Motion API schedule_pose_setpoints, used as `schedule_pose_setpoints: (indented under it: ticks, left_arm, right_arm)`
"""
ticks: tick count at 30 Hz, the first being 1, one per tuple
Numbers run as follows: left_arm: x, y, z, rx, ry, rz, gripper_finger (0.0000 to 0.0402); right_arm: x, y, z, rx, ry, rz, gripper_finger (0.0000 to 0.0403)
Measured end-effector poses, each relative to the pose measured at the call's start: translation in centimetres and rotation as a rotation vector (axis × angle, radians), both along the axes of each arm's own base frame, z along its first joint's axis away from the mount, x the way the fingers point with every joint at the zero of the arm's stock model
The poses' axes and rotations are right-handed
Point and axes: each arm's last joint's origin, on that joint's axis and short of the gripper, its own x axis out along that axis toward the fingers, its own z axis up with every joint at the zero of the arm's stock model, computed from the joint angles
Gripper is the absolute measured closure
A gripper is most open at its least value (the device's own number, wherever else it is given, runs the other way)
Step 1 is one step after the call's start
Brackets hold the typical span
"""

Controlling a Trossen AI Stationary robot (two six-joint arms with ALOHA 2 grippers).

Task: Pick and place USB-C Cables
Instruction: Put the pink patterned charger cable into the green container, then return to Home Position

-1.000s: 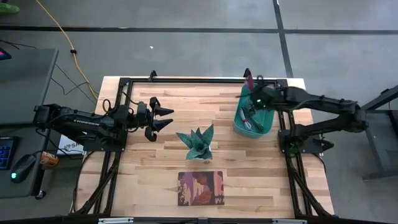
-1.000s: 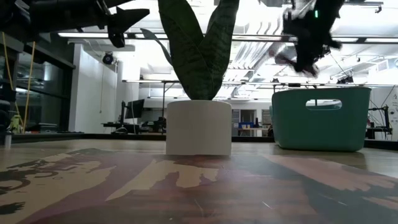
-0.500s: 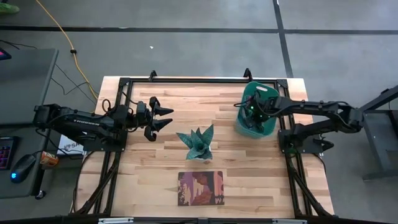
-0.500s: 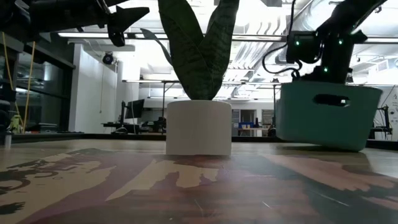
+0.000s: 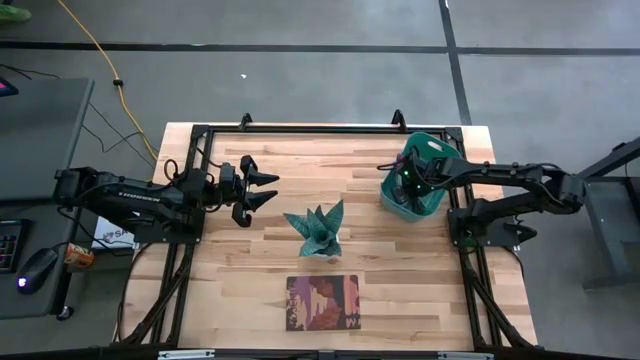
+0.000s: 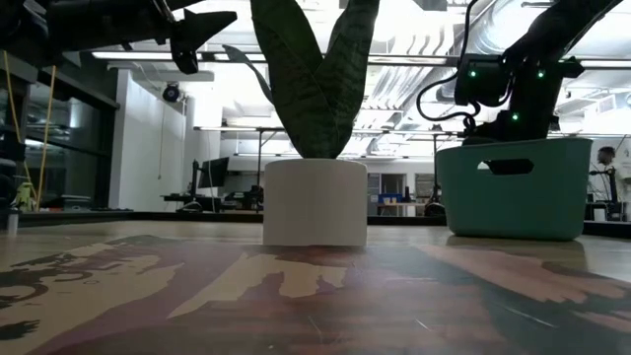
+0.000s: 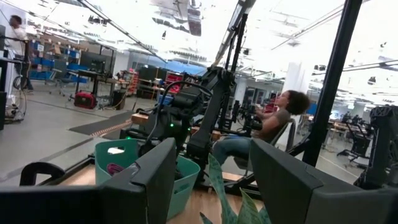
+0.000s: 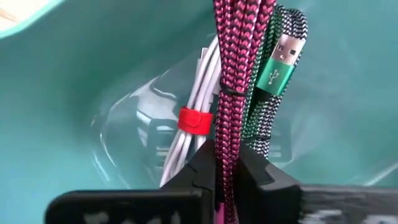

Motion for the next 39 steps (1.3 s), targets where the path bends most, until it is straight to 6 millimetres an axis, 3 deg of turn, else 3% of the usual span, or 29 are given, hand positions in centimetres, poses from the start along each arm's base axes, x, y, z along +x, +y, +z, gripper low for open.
schedule_pose_setpoints:
  ticks: [18,25,32,39]
  left_arm:
    - [0.0,0.0,0.0,-0.009,-0.002,-0.003,0.0213]
    - [0.0,0.0,0.0,-0.009,-0.002,-0.002,0.0213]
    - [0.0,0.0,0.0,-0.008,-0.001,-0.002,0.0213]
    - [0.0,0.0,0.0,-0.008,-0.001,-0.002,0.0213]
  right_arm:
    - [0.0,0.1,0.0,0.031,-0.019,-0.021,0.0324]
    - [0.1,0.0,0.2,0.011,-0.007,-0.001,0.0259]
    - [0.9,-0.4,3.0,-0.012,0.0,0.06,0.0198]
    - [1.6,-0.8,8.6,-0.133,0.01,0.114,0.0187]
